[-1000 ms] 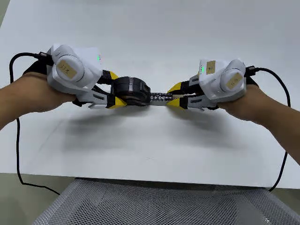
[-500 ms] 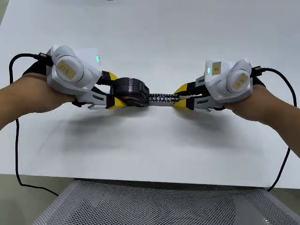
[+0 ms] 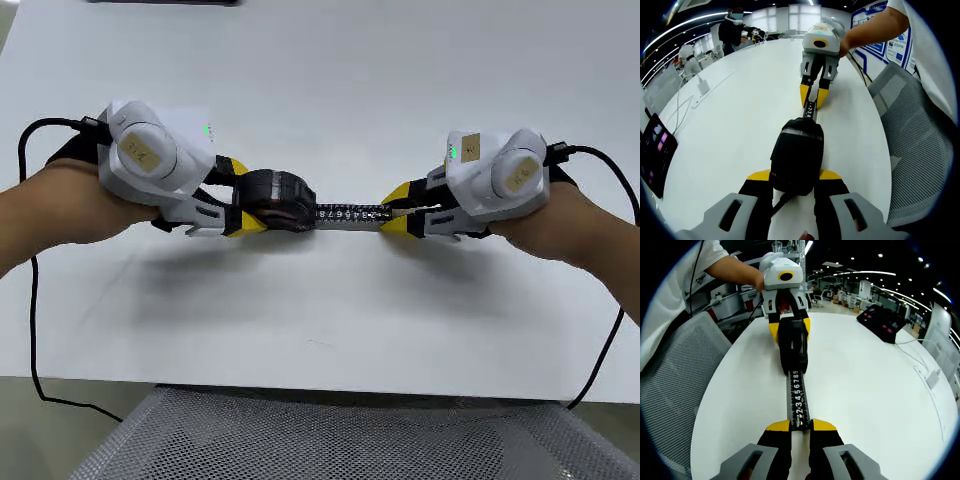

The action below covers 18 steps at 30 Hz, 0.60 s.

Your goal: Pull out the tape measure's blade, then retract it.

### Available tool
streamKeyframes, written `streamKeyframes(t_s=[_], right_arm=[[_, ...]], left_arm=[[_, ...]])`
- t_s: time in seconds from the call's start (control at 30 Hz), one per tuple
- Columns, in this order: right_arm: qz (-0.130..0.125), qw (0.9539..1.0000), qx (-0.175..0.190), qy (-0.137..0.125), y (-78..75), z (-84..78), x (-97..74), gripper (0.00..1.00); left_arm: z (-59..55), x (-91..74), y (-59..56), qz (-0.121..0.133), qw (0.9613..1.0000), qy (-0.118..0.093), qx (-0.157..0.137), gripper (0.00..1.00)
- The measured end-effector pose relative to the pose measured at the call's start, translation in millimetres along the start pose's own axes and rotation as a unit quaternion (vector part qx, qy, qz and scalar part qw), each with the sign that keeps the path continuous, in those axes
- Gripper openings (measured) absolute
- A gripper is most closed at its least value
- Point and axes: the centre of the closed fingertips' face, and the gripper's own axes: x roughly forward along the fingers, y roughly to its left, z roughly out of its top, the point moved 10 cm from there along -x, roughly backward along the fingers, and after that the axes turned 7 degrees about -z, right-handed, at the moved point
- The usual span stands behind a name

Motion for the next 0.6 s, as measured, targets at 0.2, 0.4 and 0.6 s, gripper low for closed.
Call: streamKeyframes(t_s=[0.2, 0.4, 0.6], right_arm=[[-0.001, 1.0000, 0.001, 0.007, -1.4, -4.3, -4.6, 0.08], [-0.003, 0.9999, -0.002, 0.015, -3.4, -8.7, -10.0, 0.08], [-0.004, 0.9997, 0.000, 0.023, -3.9, -11.0, -14.6, 0.08]], left_arm=[[0.2, 0.0, -0.3, 0.000, 1.0000, 0.000, 0.000, 0.26], [0.3, 0.3, -0.5, 0.000, 1.0000, 0.000, -0.002, 0.26], [0.3, 0.2, -1.0, 0.000, 1.0000, 0.001, 0.000, 0.26]])
